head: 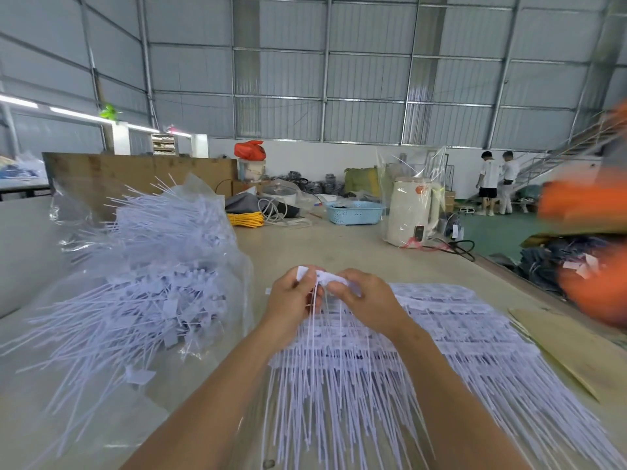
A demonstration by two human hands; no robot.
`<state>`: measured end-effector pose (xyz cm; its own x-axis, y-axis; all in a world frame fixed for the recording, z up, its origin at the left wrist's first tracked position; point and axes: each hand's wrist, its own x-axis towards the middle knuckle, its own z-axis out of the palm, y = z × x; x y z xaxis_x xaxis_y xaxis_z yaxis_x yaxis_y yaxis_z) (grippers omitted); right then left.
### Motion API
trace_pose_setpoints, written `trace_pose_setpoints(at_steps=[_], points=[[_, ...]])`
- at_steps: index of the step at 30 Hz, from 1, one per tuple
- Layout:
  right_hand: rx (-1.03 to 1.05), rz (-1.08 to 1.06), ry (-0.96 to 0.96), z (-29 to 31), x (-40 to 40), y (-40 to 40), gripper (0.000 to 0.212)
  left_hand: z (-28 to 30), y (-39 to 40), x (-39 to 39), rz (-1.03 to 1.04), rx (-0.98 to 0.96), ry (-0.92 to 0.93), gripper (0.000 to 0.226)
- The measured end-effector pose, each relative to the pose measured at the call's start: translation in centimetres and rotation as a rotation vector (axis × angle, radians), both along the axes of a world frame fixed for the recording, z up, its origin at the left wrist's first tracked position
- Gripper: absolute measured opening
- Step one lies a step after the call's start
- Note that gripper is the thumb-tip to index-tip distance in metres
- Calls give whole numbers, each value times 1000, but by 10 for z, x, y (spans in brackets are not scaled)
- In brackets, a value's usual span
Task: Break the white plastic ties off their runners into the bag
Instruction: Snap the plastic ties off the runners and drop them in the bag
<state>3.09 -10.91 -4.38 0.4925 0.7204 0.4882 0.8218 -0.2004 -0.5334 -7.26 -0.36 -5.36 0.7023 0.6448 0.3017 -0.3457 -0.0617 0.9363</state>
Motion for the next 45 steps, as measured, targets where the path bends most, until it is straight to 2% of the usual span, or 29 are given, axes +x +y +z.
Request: trace_pose_setpoints(at_steps=[4, 11, 17, 20, 21, 22, 24, 25, 26, 27, 28, 29, 30, 32, 34, 36, 38, 41, 43, 45], points=[[-6, 7, -18, -3, 0, 2, 21, -2, -1, 3, -21, -57, 10, 21], [57, 62, -66, -3, -5, 4, 15, -1, -2, 4, 76, 59, 63, 21], [-31, -65, -348, -3, -2, -2, 33, 15, -11, 2, 262, 288, 378, 33], [65, -176, -311, -7, 11, -9, 24, 36, -21, -15, 309, 376, 534, 36], [109, -219, -232, -7, 16, -13, 21, 47, -27, -23, 253, 326, 479, 35], [142, -241, -143, -7, 20, -16, 19, 62, -33, -30, 132, 221, 342, 34], [151, -244, -48, -8, 21, -16, 17, 98, -42, -51, -194, -92, -126, 32], [142, -237, -47, -9, 20, -15, 17, 118, -40, -65, -294, -202, -366, 31], [140, -227, -52, -9, 17, -13, 16, 136, -34, -80, -334, -234, -556, 32], [149, -217, -53, -8, 15, -12, 16, 153, -24, -95, -316, -187, -661, 32], [159, -211, -51, -7, 13, -11, 15, 165, -11, -111, -231, -73, -672, 29], [163, -213, -50, -7, 12, -11, 15, 171, 4, -123, -74, 96, -592, 26], [162, -219, -48, -7, 12, -10, 15, 172, 19, -132, 116, 300, -431, 23], [155, -215, -24, -7, 10, -10, 15, 160, 50, -140, 401, 689, 47, 26], [142, -198, 0, -9, 6, -10, 17, 134, 80, -138, 419, 853, 548, 28], [130, -199, -2, -9, 4, -11, 18, 99, 106, -132, 296, 917, 878, 30], [143, -199, -1, -9, 3, -12, 17, 69, 126, -125, 257, 999, 988, 31], [150, -196, -10, -8, 4, -11, 15, 40, 139, -118, 312, 1018, 993, 19], [141, -193, -11, -8, 4, -10, 16, 33, 142, -116, 355, 997, 1063, 29], [124, -197, -17, -8, 4, -11, 18, 34, 141, -114, 452, 1045, 1217, 38]])
